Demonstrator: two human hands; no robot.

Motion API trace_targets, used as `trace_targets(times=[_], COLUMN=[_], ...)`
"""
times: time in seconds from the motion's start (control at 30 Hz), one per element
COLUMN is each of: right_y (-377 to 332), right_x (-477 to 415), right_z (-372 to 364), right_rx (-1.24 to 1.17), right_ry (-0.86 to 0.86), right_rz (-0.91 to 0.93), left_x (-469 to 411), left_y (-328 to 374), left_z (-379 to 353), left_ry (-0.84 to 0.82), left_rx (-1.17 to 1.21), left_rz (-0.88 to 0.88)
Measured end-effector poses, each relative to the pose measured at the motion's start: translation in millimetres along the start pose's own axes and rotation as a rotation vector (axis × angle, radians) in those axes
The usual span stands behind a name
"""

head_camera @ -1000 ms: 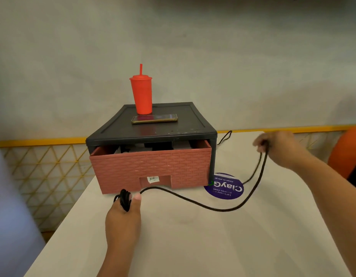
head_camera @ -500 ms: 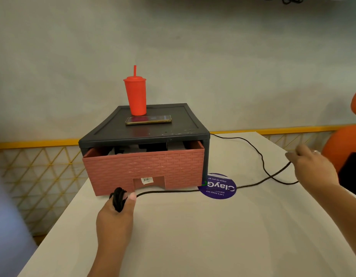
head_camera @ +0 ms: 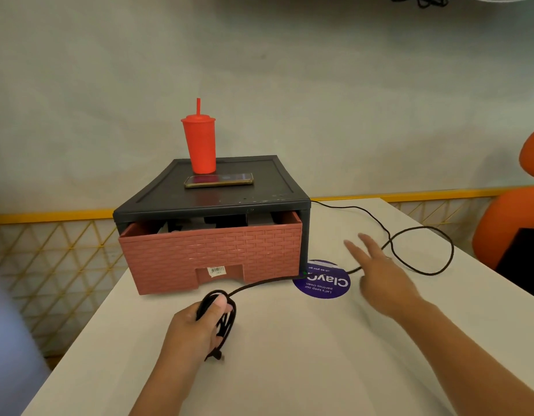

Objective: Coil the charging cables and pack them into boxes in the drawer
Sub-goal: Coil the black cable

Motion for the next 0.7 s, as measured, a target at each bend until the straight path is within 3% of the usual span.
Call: trace_targets(times=[0.1, 0.23, 0.37, 0.5, 0.63, 0.7], right_y=[-40, -96, -114, -109, -106, -108], right_x=[11, 38, 51, 53, 55, 53], right_z=[-2, -5, -10, -9, -5, -9], right_rx=[-0.149, -0.275, -0.159, -0.119, -0.114, -0.207], right_ry=[0.034, 0.204, 0.491, 0.610, 0.575, 0.377], right_rz=[0.047, 0.338, 0.430, 0.435, 0.411, 0.411], left_x=[8, 19, 29, 35, 44, 45], left_y=[1, 3, 6, 5, 6, 5], left_z=[-10, -20, -28, -34, -43, -44], left_ry=[-0.100, -0.242, -0.380, -0.478, -0.585, -0.594], left_rx=[0.067, 0.220, 0.322, 0.321, 0.312, 0.401], left_rz=[0.074, 0.145, 0.177, 0.213, 0.239, 0.267])
Point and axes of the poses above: each hand's wrist, its own x-axis away from the middle knuckle, its own z-axis out of the back of the hand, y = z × x, the point moved 5 cm from there along -x, towards the middle knuckle, and after that the axes turned 6 degrees about y, right-handed, at the moved point
